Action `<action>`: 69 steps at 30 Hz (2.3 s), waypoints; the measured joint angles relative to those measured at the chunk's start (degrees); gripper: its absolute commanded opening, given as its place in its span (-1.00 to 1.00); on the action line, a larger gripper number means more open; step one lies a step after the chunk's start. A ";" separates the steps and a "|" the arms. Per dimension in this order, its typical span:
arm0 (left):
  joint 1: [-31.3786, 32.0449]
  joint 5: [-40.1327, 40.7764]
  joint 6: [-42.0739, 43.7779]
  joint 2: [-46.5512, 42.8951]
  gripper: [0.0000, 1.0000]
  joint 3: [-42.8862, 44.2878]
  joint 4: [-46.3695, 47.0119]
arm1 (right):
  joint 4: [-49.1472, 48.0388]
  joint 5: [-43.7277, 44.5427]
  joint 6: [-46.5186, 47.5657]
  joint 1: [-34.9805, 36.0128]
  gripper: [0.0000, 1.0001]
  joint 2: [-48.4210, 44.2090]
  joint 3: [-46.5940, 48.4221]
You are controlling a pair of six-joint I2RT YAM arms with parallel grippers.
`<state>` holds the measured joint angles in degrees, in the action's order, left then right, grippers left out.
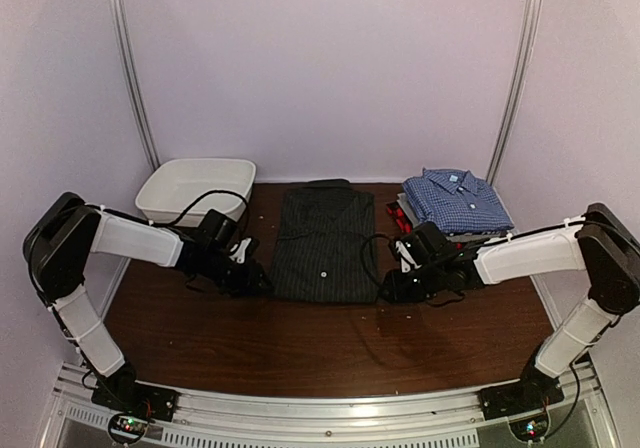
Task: Fold and stack the long sleeve shirts
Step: Pick up the 2/3-rectangle-folded shirt from the center of the board.
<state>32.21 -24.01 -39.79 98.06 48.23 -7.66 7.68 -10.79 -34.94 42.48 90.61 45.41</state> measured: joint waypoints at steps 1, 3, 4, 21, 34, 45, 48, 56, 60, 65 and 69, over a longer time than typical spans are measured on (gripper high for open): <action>0.07 -0.09 -0.09 0.02 -0.19 0.00 0.39 | -0.55 -0.20 -0.31 -0.02 -0.31 0.02 -0.24; 0.17 -0.24 -0.22 0.09 -0.20 0.00 0.87 | -2.12 -0.83 -1.09 -0.04 -0.31 0.02 -0.81; 0.26 -0.26 -0.35 0.13 -0.20 0.00 1.14 | -2.75 -1.05 -1.44 -0.04 -0.31 0.04 -0.90; 2.03 1.31 -2.71 2.23 -0.44 -0.11 3.17 | -10.45 -3.17 -4.55 -0.09 -0.36 3.43 -1.84; 3.61 3.02 -4.57 2.78 -0.78 -0.39 4.33 | -15.15 -3.37 -6.51 -0.07 -0.58 6.45 -3.69; 5.44 3.43 -6.25 1.44 -1.00 -3.26 6.78 | -17.92 -3.32 -7.96 0.92 -1.00 4.46 -7.41; 7.41 3.74 -7.23 -0.66 -1.00 -5.57 6.88 | -17.40 -3.30 -7.96 1.79 -1.00 1.22 -9.66; 14.34 6.25 -11.72 -9.44 -1.00 -14.29 6.67 | -14.88 -1.77 -9.88 8.22 -1.00 -7.45 -14.16; 18.62 7.58 -15.50 -16.63 -1.00 -19.52 6.08 | -13.07 -0.26 -12.04 13.22 -1.00 -13.05 -17.25; 23.32 9.70 -19.61 -26.40 -1.00 -22.34 3.96 | -9.57 2.19 -14.99 17.33 -1.00 -21.35 -19.12; 25.70 10.95 -21.73 -31.78 -1.00 -22.29 0.90 | -6.23 4.52 -16.63 20.33 -1.00 -26.73 -19.30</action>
<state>57.91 -13.06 -61.52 66.28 25.93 -6.76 1.45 -6.26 -51.57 62.81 63.88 26.11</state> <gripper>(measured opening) 0.026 0.007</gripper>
